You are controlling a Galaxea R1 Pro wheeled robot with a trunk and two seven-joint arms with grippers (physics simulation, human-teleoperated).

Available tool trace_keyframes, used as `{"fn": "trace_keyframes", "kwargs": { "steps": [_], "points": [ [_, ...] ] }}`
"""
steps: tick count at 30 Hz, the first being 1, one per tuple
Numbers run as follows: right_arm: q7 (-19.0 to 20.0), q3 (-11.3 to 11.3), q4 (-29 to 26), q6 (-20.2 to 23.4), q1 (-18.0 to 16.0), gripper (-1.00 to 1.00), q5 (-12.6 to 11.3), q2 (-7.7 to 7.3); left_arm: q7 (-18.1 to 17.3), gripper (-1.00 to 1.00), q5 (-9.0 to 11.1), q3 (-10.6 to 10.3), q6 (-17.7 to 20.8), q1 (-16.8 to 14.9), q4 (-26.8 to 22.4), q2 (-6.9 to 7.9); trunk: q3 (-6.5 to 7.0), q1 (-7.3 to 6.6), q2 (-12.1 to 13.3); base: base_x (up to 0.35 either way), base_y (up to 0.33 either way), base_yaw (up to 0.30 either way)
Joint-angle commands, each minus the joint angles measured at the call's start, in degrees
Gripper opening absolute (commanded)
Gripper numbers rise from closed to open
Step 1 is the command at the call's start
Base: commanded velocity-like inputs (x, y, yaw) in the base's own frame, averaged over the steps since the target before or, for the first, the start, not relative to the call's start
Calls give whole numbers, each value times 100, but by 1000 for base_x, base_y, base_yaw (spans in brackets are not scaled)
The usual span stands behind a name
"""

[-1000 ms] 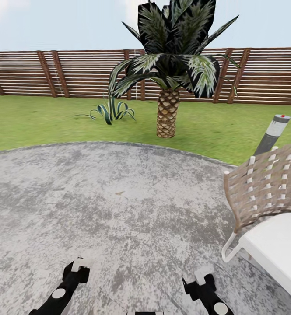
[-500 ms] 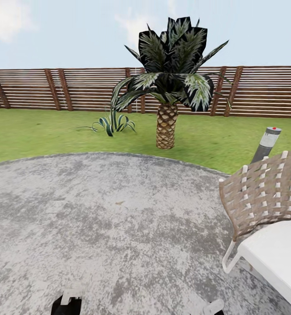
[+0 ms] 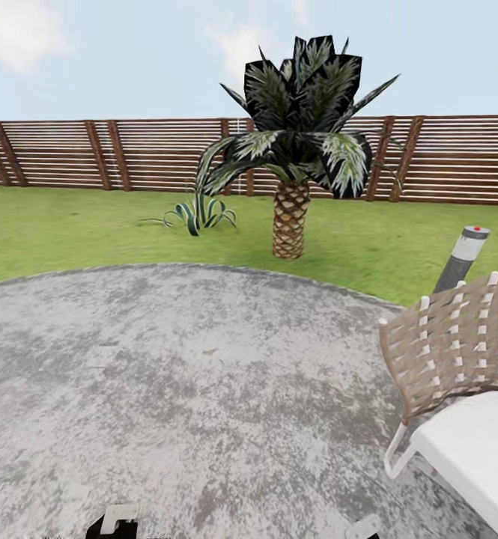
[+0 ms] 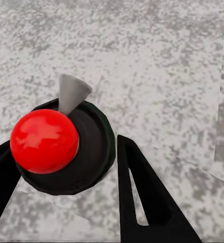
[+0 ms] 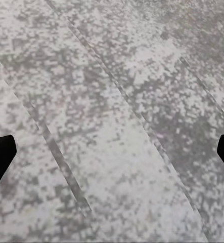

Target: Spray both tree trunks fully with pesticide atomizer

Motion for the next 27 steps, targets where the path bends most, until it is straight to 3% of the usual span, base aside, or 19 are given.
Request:
{"fn": "trace_keyframes", "kwargs": {
  "steps": [1,10,22,27],
  "points": [
    [-5,4,1,-13,-1,100,35,-2,3,-100,-17,24,-20,-3,10,-4,14,-24,40,0,0,262],
    [-6,5,7,-13,-1,100,35,-1,8,-100,-7,21,-20,-8,15,-4,175,-221,401,0,0,277],
    [-7,5,15,-10,-1,100,35,-1,11,-100,-4,21,-15,-9,-3,-18,175,-221,401,6,0,279],
    [-8,1,11,-11,-1,100,35,-1,19,-100,3,27,-11,-9,-13,-22,175,-221,401,262,0,279]
  ]
}}
